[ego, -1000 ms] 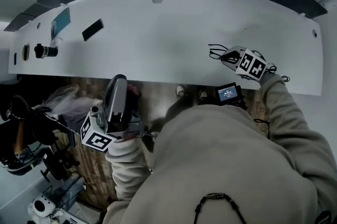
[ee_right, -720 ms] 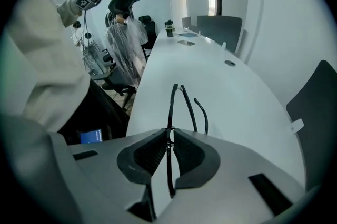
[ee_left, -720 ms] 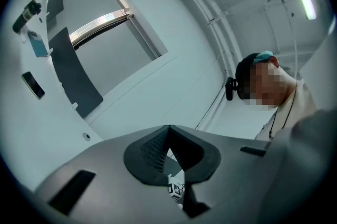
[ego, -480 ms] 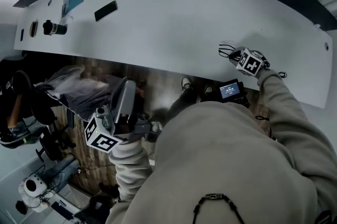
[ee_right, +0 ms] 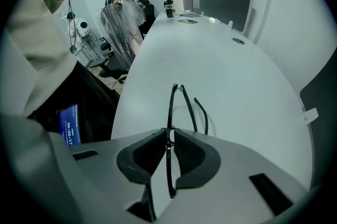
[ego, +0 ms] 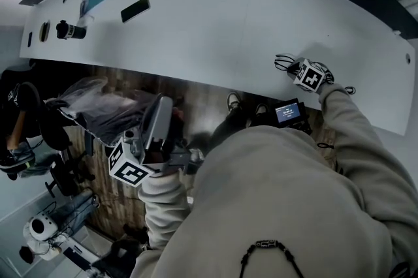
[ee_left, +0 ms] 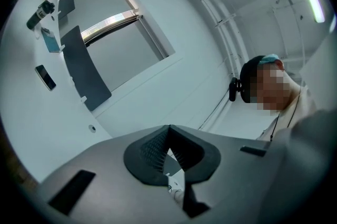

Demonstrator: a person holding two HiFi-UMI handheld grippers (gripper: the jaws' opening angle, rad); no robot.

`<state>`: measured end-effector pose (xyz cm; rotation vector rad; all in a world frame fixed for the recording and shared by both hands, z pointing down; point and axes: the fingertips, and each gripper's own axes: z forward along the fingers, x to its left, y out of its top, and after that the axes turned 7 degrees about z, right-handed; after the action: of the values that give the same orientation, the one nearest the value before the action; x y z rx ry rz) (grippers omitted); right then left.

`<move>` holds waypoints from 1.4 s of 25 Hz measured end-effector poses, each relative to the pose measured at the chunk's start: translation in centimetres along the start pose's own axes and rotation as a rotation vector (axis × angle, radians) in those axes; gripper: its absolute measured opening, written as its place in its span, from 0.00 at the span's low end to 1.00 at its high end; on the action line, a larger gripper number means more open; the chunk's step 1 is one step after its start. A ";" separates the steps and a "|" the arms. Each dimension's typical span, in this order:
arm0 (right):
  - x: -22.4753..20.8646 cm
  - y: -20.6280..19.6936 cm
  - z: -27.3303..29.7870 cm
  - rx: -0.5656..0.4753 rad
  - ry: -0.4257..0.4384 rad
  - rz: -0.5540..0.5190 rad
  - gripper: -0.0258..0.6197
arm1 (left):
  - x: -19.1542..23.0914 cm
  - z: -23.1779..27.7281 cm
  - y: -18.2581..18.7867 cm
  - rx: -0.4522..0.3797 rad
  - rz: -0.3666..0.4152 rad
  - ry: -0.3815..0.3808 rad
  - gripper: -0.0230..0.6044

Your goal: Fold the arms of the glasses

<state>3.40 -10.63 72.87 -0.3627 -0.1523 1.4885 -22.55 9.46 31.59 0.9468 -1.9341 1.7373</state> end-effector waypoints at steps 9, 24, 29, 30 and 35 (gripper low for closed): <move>0.0 -0.3 -1.3 -0.089 -0.032 0.074 0.28 | -1.1 2.1 -1.0 0.000 -0.084 -0.045 0.04; -0.3 -1.7 -12.6 -0.520 -0.002 0.508 0.07 | -1.4 7.7 -4.9 0.172 -0.126 -0.146 0.04; 1.8 -4.3 -15.1 -0.576 0.018 0.612 0.07 | -2.6 11.2 -8.8 0.296 -0.127 -0.204 0.04; 2.1 -4.9 -15.7 -0.591 0.011 0.628 0.07 | -3.0 11.9 -9.8 0.324 -0.120 -0.214 0.04; 3.5 -5.0 -21.7 -0.771 -0.016 0.665 0.07 | -5.5 14.9 -14.2 0.483 -0.024 -0.263 0.04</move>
<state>15.35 -10.49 53.74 -1.0998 -0.6771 2.0500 -6.48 -3.94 35.65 1.4170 -1.6593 2.2120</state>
